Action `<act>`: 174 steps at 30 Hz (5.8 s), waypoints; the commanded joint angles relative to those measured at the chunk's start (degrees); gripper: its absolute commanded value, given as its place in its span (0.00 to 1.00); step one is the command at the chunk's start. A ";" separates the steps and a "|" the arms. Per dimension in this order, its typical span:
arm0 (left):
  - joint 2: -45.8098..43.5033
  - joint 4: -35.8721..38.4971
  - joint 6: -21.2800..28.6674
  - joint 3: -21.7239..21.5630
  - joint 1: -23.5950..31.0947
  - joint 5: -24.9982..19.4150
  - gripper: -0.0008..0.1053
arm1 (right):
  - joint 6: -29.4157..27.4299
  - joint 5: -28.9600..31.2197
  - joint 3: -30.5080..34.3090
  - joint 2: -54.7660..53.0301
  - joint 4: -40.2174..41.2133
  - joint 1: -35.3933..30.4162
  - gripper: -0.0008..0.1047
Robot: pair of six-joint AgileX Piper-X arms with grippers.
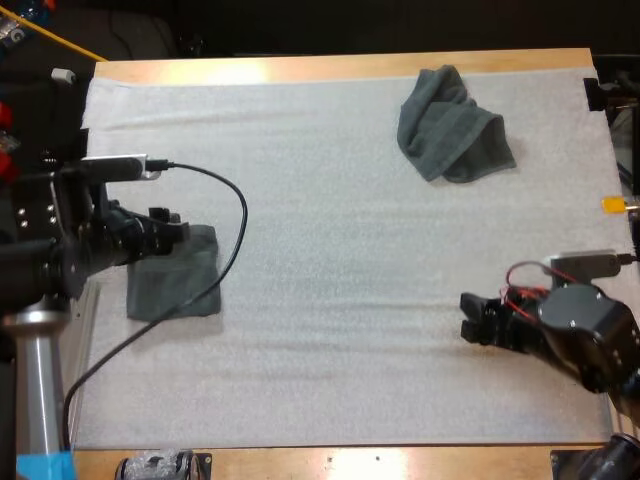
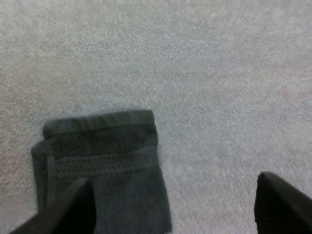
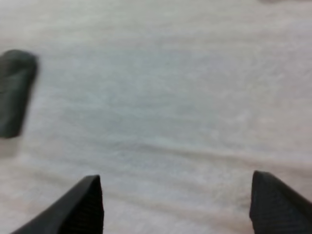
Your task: Pick towel from pile, fold and stack
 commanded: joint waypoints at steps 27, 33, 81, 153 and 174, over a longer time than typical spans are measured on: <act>-6.83 8.20 5.45 0.02 -6.12 -0.11 0.62 | -23.69 -11.66 -0.26 0.05 9.24 -38.57 0.60; -9.58 8.43 5.62 1.87 -6.12 -0.11 0.62 | -23.75 -10.77 -0.35 -2.60 9.81 -39.63 0.60; -69.89 21.88 8.91 26.39 -6.12 0.37 0.62 | -26.37 -10.57 -0.35 -43.28 13.52 -39.63 0.60; -69.78 -11.81 8.61 41.02 -6.88 0.36 0.62 | -26.37 -9.91 19.90 -46.09 3.39 -39.63 0.60; -69.78 -12.10 8.61 41.14 -9.92 0.35 0.62 | -26.37 -9.91 19.90 -46.09 3.39 -39.63 0.60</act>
